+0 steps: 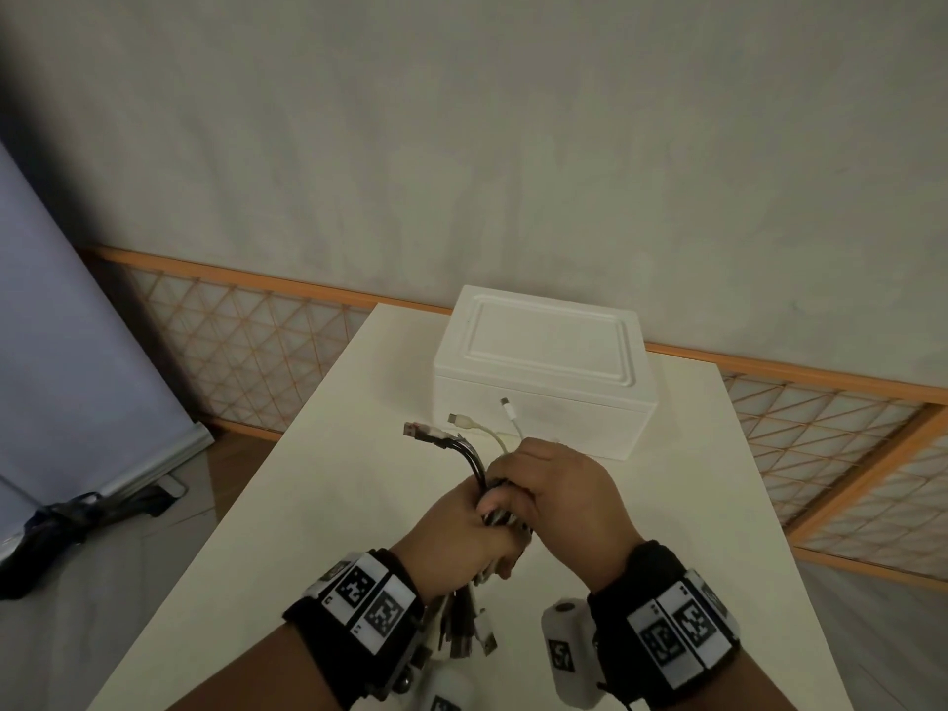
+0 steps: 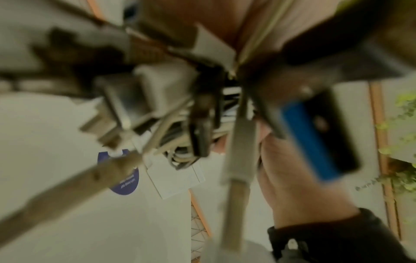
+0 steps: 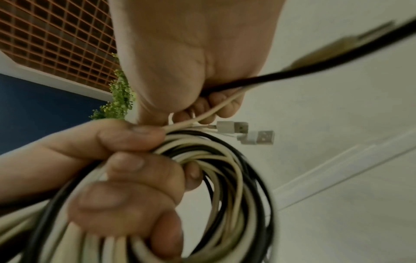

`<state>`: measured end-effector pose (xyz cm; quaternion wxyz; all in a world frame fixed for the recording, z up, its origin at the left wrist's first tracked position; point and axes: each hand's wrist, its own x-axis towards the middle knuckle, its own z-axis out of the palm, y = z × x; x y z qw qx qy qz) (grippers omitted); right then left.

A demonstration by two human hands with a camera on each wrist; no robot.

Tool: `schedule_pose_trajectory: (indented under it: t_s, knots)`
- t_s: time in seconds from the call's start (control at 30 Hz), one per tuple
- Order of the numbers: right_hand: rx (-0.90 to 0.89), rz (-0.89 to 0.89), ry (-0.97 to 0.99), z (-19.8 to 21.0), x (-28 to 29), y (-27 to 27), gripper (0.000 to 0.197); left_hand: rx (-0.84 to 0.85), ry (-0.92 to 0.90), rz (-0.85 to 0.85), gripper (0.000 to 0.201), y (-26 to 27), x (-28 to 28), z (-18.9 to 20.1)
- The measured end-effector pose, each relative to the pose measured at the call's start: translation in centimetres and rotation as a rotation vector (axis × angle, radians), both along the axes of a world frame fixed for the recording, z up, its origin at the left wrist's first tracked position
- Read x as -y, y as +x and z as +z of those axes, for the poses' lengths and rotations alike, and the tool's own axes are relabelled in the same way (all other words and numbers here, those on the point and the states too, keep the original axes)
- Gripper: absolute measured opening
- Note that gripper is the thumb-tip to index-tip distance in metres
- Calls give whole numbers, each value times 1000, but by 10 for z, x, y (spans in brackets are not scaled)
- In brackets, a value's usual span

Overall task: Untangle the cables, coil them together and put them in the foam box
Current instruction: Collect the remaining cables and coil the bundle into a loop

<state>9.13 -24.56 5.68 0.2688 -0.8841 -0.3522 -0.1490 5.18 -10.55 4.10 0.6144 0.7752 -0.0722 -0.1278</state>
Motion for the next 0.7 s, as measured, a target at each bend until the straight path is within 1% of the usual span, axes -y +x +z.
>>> schedule_pose_trajectory:
  t_s: [0.07, 0.1, 0.13, 0.17, 0.2, 0.23, 0.27, 0.3, 0.33, 0.37, 0.4, 0.43, 0.47, 0.5, 0.53, 0.57, 0.63, 0.7]
  knots:
    - [65, -97, -62, -7, 1, 1, 34, -68, -3, 66, 6, 4, -2, -1]
    - [114, -132, -101, -9, 2, 0, 32, -107, -43, 88, 8, 5, -4, -2]
    - [177, -132, -139, -10, 2, -3, 30, -127, -88, 103, 12, 5, -12, -1]
    - [240, -74, -176, -11, 1, -8, 34, -127, -74, 101, 18, 5, -12, -1]
    - [283, 32, -207, -11, -1, -14, 40, -104, 15, 124, 24, 3, -7, 2]
    - [311, 143, -236, -11, -3, -19, 43, -125, 250, 204, 26, 7, -1, 7]
    - [330, 229, -281, -13, -6, -22, 45, -102, 562, 270, 24, 14, 0, -5]
    - [330, 281, -342, -16, -8, -22, 47, -121, 580, 338, 26, 26, 16, -5]
    - [309, 304, -399, -22, -8, -18, 50, -46, 563, 434, 34, 32, 31, -8]
    - [278, 312, -441, -27, -6, -13, 54, -63, 559, 406, 39, 36, 33, -6]
    - [255, 309, -460, -32, -3, -6, 59, -151, 561, 256, 38, 35, 21, -5]
    - [244, 297, -465, -37, 1, 1, 64, -236, 663, 159, 30, 27, 8, 4]
    - [239, 280, -457, -40, 4, 6, 64, -116, 642, 4, 19, 12, 11, -2]
    - [239, 267, -419, -42, 6, 9, 60, -104, 496, -129, 14, 4, 5, -2]
    - [240, 264, -355, -44, 7, 11, 54, -79, 396, -126, 19, 0, -5, -3]
    - [234, 264, -276, -45, 8, 12, 48, -45, 356, -101, 22, -2, -7, -1]
    - [200, 226, -131, -49, 10, 14, 40, 28, 361, -107, 25, -3, 0, -2]
    - [144, 144, -6, -53, 12, 16, 34, 116, 385, -105, 27, -2, 1, -5]
